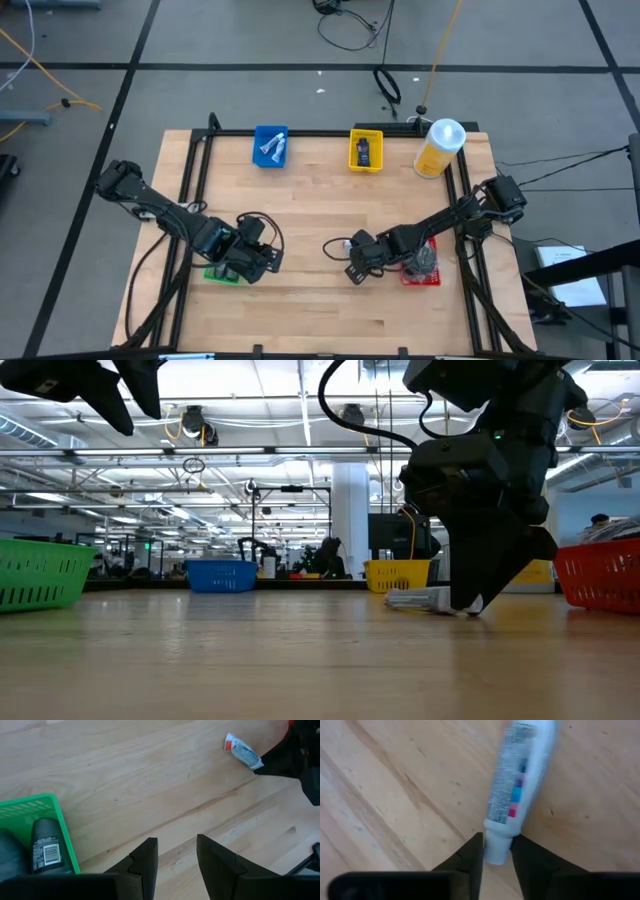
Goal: Pick & Place Travel size toiletries
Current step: Put the toothpaste into the blue basket
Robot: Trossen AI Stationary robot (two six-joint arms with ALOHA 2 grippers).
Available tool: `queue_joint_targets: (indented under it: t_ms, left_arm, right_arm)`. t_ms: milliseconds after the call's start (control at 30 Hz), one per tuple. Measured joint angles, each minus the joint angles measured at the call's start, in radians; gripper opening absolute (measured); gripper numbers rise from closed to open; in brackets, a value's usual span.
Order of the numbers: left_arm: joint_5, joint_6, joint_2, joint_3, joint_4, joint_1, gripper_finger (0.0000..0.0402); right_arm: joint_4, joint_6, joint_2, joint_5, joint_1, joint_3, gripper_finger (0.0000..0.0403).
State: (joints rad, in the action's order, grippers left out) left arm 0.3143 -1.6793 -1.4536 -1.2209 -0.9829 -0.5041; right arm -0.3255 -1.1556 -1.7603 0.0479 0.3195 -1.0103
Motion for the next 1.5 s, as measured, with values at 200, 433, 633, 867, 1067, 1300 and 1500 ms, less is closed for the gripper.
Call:
queue_joint_targets:
  t_ms: [200, 433, 633, 867, 1067, 1300, 1500]
  left_arm:
    - [-0.002, 0.033, 0.000, 0.000, 0.000, -0.002, 0.0131]
    - [-0.002, 0.113, 0.000, 0.000, 0.000, -0.001, 0.0151]
    - [0.001, 0.124, 0.000, 0.000, 0.000, 0.023, 0.0220]
    - [0.021, 0.087, 0.000, 0.000, 0.019, 0.091, 0.0286]
    - [0.083, 0.227, 0.000, 0.000, 0.235, 0.163, 0.0286]
    - [0.056, 0.492, 0.000, 0.000, 0.631, 0.239, 0.0258]
    - [0.002, 0.564, 0.000, 0.000, 0.772, 0.268, 0.0240]
  right_arm:
    - [0.002, 0.059, 0.000, -0.006, 0.001, 0.000, 0.0048]
    - [0.003, 0.116, 0.066, -0.045, 0.016, 0.002, 0.0067]
    - [0.022, 0.206, 0.189, 0.054, 0.042, 0.002, 0.0055]
    - [0.031, 0.291, 0.341, 0.216, 0.076, 0.002, 0.0059]
    - [0.061, 0.387, 0.398, 0.297, 0.076, 0.002, 0.0058]
    - [0.157, 0.478, 0.426, 0.296, 0.078, 0.002, 0.0058]
    - [0.247, 0.529, 0.425, 0.296, 0.081, 0.002, 0.0059]
